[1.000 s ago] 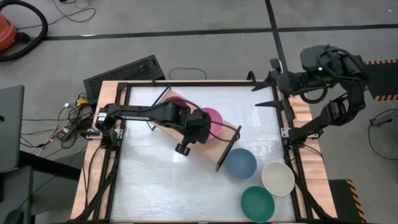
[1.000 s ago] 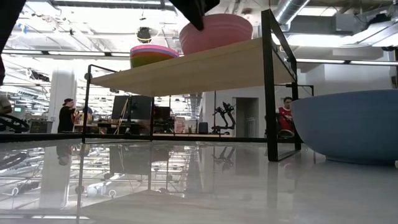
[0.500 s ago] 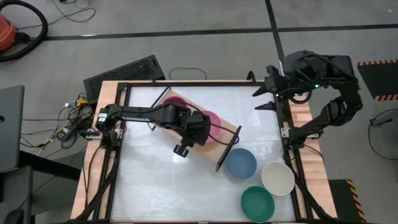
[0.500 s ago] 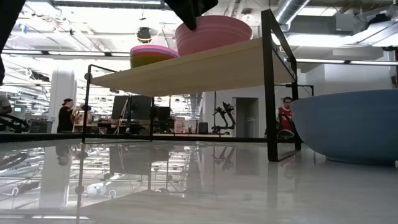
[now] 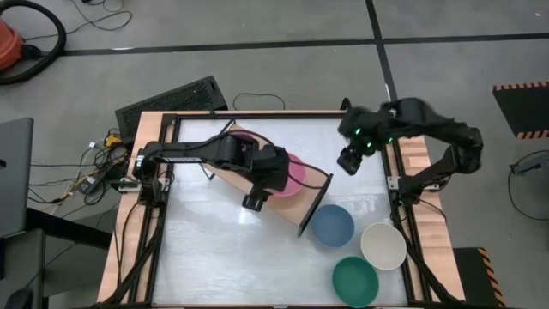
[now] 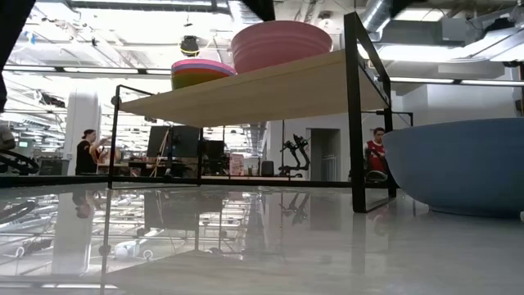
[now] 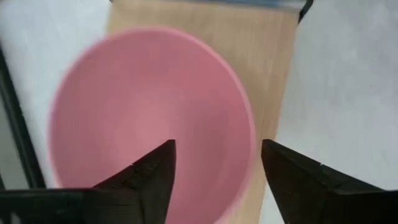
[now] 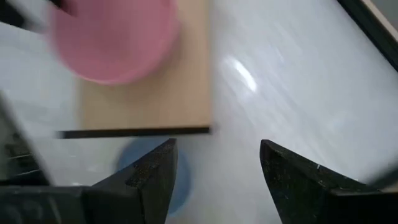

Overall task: Place and stack bowls onto a shelf
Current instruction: Stack the large blue bowl on the top of the large pink bowl on the shelf

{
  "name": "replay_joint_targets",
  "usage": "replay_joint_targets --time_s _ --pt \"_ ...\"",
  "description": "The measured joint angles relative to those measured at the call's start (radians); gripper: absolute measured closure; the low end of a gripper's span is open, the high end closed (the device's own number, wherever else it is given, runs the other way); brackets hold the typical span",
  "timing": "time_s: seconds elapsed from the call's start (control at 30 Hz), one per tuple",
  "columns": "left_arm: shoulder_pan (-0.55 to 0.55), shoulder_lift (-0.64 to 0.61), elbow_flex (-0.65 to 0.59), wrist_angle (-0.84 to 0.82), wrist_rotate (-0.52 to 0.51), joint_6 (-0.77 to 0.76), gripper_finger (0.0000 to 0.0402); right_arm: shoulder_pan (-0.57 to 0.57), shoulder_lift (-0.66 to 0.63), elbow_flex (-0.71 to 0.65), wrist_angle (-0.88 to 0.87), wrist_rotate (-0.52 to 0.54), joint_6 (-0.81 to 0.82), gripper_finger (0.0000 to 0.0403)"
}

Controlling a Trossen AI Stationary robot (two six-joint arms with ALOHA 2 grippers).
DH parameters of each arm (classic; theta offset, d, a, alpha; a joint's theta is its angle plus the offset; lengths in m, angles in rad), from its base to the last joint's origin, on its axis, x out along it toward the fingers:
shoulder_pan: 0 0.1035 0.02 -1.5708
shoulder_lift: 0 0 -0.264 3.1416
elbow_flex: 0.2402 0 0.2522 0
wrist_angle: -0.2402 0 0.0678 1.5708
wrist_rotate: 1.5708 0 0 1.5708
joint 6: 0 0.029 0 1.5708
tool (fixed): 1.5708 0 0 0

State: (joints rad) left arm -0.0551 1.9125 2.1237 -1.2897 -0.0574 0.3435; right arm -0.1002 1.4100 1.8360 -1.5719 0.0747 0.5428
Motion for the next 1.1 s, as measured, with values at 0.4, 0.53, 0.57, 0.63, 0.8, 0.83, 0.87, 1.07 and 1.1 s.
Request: replay_joint_targets --time_s 0.4,0.53,0.57,0.63,0.8,0.83,0.87,1.07,1.1 --pt "0.057 -0.040 0.208 -0.152 0.027 0.029 0.0163 0.196 -0.191 -0.564 0.040 0.074 0.491 0.0147" --pt "0.078 -0.077 0.205 -0.150 0.049 0.073 0.0163 0.280 -0.234 -0.704 0.162 0.049 0.622 0.0147" --pt "0.083 -0.084 0.205 -0.148 0.055 0.081 0.0163 0.299 -0.237 -0.732 0.197 0.036 0.640 0.0147" --pt "0.093 -0.087 0.205 -0.142 0.071 0.089 0.0163 0.329 -0.237 -0.782 0.276 0.018 0.669 0.0147" --pt "0.112 -0.087 0.205 -0.136 0.091 0.091 0.0163 0.389 -0.196 -0.869 0.442 -0.032 0.715 0.0147" --pt "0.115 -0.087 0.205 -0.136 0.098 0.097 0.0163 0.397 -0.181 -0.880 0.460 -0.037 0.715 0.0147" --pt "0.118 -0.087 0.205 -0.136 0.105 0.106 0.0163 0.405 -0.167 -0.886 0.478 -0.048 0.715 0.0147" --pt "0.134 -0.087 0.223 -0.141 0.108 0.157 0.0163 0.431 -0.086 -0.897 0.499 -0.056 0.717 0.0147" --pt "0.136 -0.087 0.230 -0.140 0.107 0.160 0.0163 0.433 -0.072 -0.898 0.497 -0.061 0.717 0.0147"
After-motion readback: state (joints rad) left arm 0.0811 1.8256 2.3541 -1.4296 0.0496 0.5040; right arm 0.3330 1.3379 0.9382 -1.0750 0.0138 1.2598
